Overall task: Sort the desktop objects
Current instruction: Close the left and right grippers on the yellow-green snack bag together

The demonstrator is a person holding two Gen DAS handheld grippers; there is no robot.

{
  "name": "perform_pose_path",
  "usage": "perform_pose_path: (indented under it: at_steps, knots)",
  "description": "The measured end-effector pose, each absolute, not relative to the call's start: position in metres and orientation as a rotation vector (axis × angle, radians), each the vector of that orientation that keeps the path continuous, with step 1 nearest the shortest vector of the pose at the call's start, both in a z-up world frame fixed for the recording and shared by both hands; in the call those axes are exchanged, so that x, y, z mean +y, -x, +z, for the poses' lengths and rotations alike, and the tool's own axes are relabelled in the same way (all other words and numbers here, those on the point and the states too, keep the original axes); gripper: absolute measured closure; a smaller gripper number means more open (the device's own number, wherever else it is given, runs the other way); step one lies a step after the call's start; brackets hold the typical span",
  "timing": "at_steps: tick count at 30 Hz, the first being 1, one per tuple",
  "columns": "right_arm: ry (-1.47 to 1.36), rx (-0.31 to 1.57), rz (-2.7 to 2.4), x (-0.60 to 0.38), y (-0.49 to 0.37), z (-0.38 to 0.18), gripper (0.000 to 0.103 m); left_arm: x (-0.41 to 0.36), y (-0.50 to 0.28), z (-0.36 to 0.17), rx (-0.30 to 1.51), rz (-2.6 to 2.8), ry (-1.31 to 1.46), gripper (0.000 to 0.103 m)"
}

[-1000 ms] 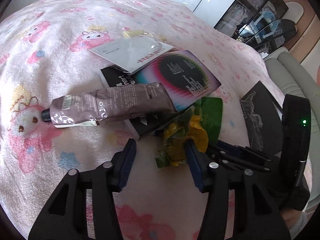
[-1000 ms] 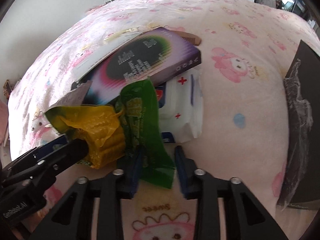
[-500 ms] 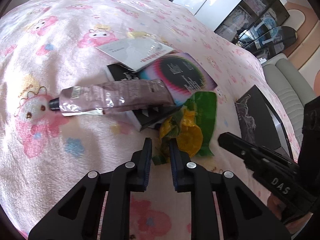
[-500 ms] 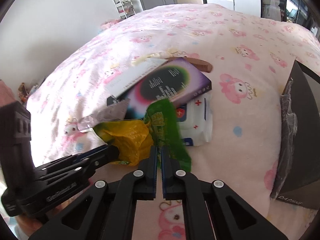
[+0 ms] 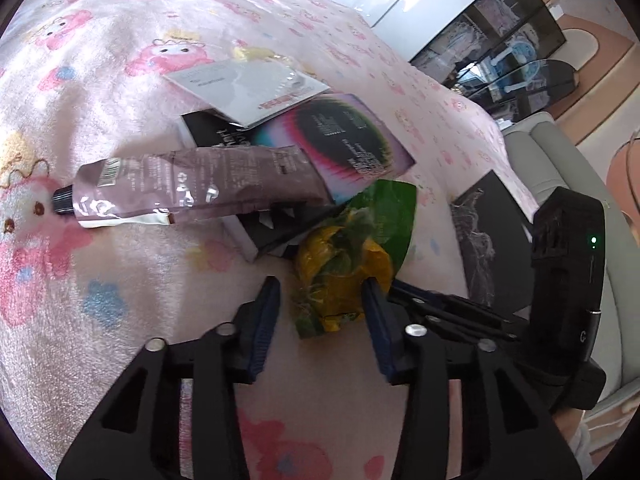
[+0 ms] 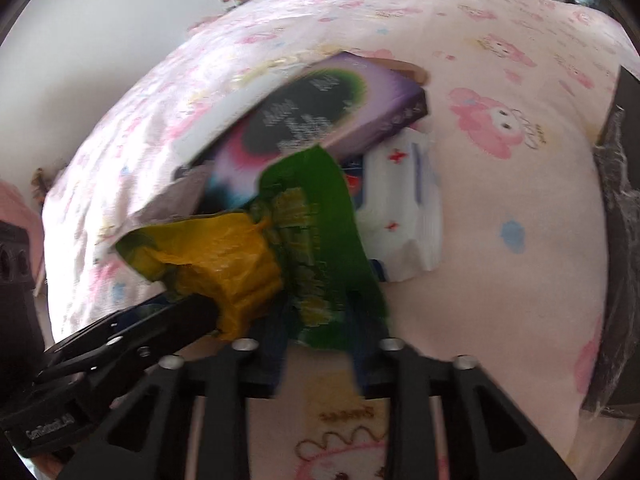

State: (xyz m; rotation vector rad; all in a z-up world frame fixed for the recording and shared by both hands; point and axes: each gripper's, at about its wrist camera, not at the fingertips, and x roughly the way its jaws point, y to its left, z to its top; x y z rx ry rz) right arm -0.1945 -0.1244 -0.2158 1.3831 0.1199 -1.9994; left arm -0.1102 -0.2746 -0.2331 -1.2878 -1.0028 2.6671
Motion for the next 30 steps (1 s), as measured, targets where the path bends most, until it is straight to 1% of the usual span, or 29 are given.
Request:
perform_pose_path:
  at_steps: [3,5,7,9,11,13,15,18,19,20,22,26,29,30]
  knots:
    - [-1.320,0.201,-2.019,-0.132,0.179,-0.202,0.102,-0.271,0.106,-0.231,-0.990,2.673,1.297,0.068]
    - [-1.280,0.218,-2.035,-0.132,0.170,-0.190,0.102,-0.271,0.101,-0.230,-1.002,2.669,1.302,0.072]
    - [-1.253,0.214,-2.041,-0.128,0.163,-0.182,0.102,-0.272,0.095,-0.229,-1.036,2.649,1.296,0.073]
    - [-1.233,0.201,-2.040,-0.121,0.157,-0.176,0.102,-0.274,0.089,-0.227,-1.062,2.639,1.282,0.077]
    - [-1.213,0.187,-2.040,-0.115,0.152,-0.169,0.102,-0.276,0.086,-0.224,-1.068,2.661,1.269,0.077]
    - [-1.202,0.214,-2.057,-0.114,0.149,-0.166,0.102,-0.279,0.084,-0.223,-1.077,2.681,1.271,0.077]
    - [-1.219,0.241,-2.085,-0.113,0.150,-0.169,0.102,-0.282,0.086,-0.226,-1.090,2.699,1.292,0.077]
    - [-1.285,0.186,-2.103,-0.108,0.167,-0.178,0.101,-0.287,0.086,-0.233,-1.106,2.716,1.314,0.078]
    - [-1.304,0.190,-2.115,-0.107,0.173,-0.184,0.100,-0.287,0.086,-0.233,-1.100,2.718,1.313,0.081]
    - [-1.320,0.197,-2.123,-0.107,0.178,-0.189,0.100,-0.286,0.087,-0.233,-1.093,2.721,1.311,0.087]
    - [-1.342,0.222,-2.125,-0.109,0.186,-0.197,0.099,-0.286,0.088,-0.234,-1.079,2.725,1.307,0.089]
    - [-1.363,0.204,-2.069,-0.116,0.196,-0.209,0.095,-0.285,0.090,-0.234,-1.051,2.735,1.299,0.090]
    - [-1.360,0.163,-1.997,-0.128,0.200,-0.218,0.095,-0.284,0.091,-0.235,-1.030,2.741,1.293,0.091]
    - [-1.353,0.172,-1.997,-0.130,0.198,-0.219,0.097,-0.284,0.092,-0.235,-1.023,2.744,1.291,0.091]
